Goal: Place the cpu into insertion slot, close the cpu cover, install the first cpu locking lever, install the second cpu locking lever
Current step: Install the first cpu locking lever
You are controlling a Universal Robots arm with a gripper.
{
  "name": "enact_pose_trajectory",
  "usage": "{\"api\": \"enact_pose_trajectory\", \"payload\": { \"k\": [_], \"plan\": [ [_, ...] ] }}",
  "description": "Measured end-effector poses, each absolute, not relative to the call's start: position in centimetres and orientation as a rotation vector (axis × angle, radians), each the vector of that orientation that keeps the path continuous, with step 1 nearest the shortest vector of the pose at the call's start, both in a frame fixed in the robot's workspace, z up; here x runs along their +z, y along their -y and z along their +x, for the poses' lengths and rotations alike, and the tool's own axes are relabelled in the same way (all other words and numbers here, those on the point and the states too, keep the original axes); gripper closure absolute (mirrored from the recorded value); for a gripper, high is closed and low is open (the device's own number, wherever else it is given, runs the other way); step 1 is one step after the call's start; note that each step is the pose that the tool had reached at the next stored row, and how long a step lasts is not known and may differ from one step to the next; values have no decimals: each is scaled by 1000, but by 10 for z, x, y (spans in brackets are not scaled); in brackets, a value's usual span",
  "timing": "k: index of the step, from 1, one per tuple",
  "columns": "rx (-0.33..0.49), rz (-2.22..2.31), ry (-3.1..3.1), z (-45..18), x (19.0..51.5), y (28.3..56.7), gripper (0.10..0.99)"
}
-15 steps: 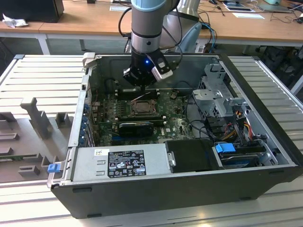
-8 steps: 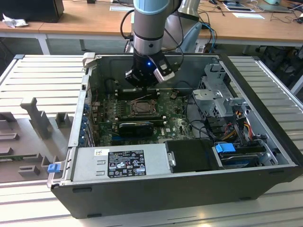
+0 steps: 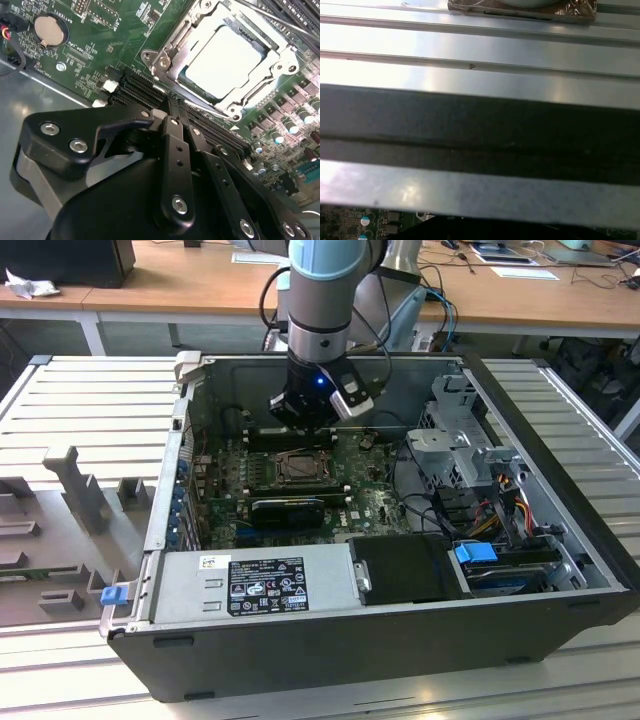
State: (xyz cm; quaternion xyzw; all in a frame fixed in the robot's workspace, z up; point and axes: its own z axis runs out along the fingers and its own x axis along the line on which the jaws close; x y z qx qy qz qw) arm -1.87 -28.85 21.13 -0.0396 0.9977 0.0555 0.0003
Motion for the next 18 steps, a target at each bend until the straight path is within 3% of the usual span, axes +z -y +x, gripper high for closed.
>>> {"api": "enact_pose_trajectory", "payload": {
  "k": [18],
  "plan": [
    [174,-124,-3134,-14,205,287,980]
  ]
}}
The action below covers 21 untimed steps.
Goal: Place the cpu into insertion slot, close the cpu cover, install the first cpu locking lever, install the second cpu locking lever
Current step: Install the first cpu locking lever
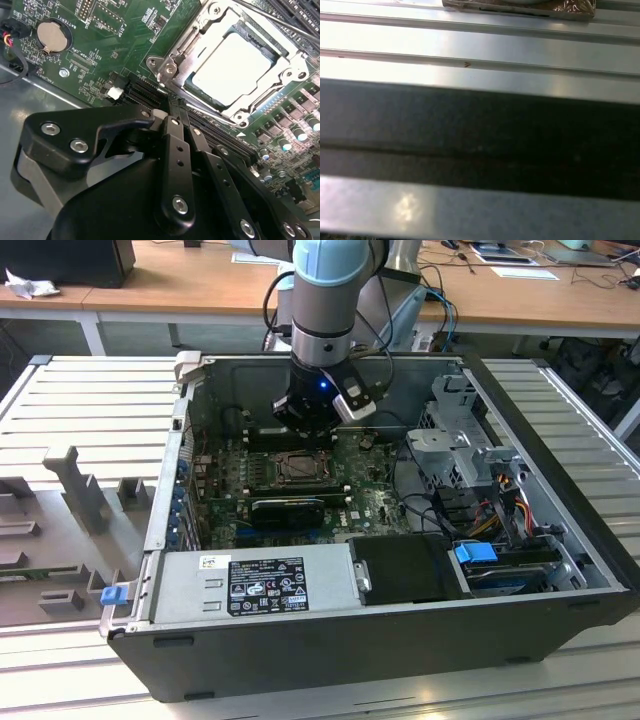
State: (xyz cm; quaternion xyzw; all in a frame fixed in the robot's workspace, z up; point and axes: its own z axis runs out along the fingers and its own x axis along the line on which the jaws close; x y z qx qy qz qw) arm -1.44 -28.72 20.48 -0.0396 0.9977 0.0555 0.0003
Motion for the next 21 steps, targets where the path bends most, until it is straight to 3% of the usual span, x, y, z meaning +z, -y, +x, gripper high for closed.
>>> {"api": "enact_pose_trajectory", "payload": {
  "k": [16,21],
  "plan": [
    [153,-124,-3135,-14,207,287,980],
    [113,-125,-3138,-14,204,287,980]
  ]
}}
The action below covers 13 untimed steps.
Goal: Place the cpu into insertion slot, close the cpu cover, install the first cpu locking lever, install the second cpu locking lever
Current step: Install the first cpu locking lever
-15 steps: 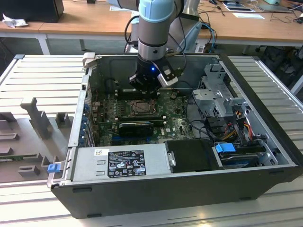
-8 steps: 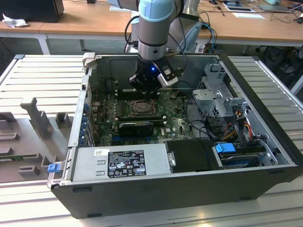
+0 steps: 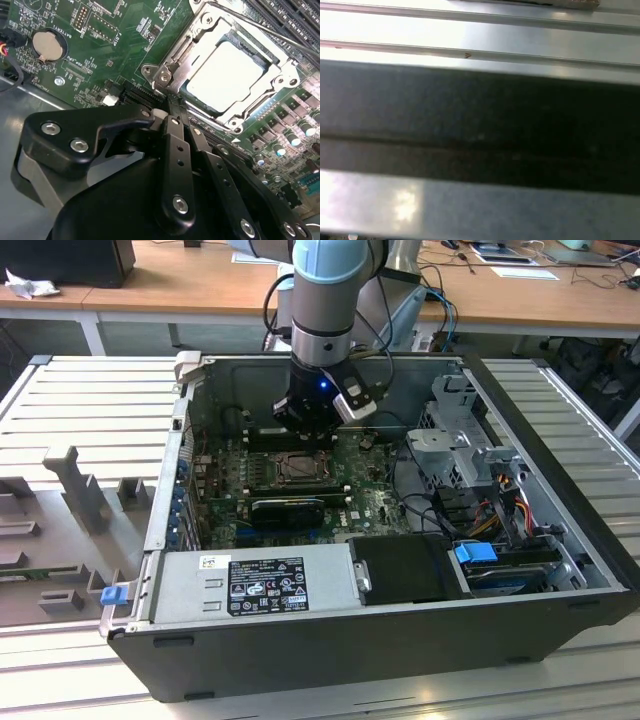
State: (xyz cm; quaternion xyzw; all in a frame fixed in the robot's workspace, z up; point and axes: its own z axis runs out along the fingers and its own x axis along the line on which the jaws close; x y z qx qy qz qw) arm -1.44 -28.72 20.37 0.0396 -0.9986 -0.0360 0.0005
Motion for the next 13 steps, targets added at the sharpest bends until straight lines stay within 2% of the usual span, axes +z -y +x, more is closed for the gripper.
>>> {"api": "enact_pose_trajectory", "payload": {
  "k": [7,13],
  "plan": [
    [-145,124,3136,-14,202,287,980],
    [-145,125,3136,-14,218,287,980]
  ]
}}
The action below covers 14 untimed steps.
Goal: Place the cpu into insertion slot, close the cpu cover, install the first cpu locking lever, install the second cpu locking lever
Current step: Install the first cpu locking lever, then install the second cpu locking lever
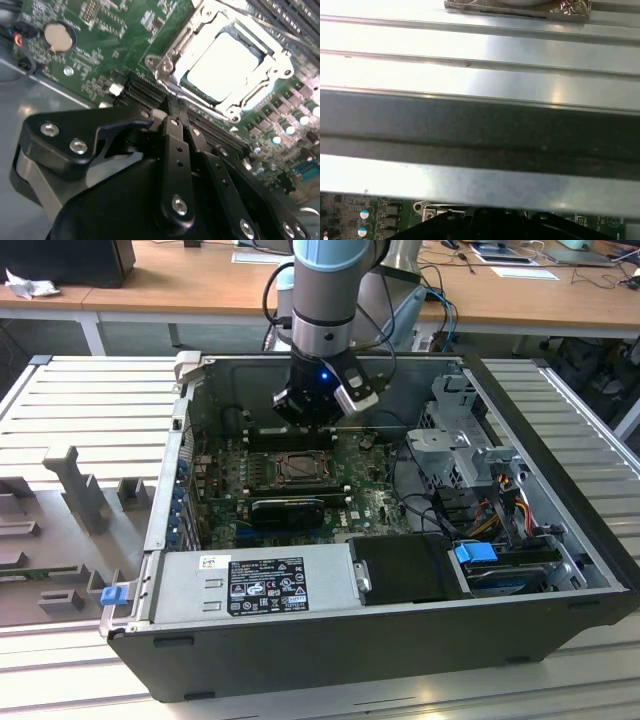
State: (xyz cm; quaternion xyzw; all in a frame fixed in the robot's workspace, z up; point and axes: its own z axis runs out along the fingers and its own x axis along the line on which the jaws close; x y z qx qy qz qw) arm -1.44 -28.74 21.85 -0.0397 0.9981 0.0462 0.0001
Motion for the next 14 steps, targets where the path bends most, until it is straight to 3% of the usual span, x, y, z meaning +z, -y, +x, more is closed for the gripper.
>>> {"api": "enact_pose_trajectory", "payload": {
  "k": [14],
  "plan": [
    [145,-124,-3136,-14,222,297,980]
  ]
}}
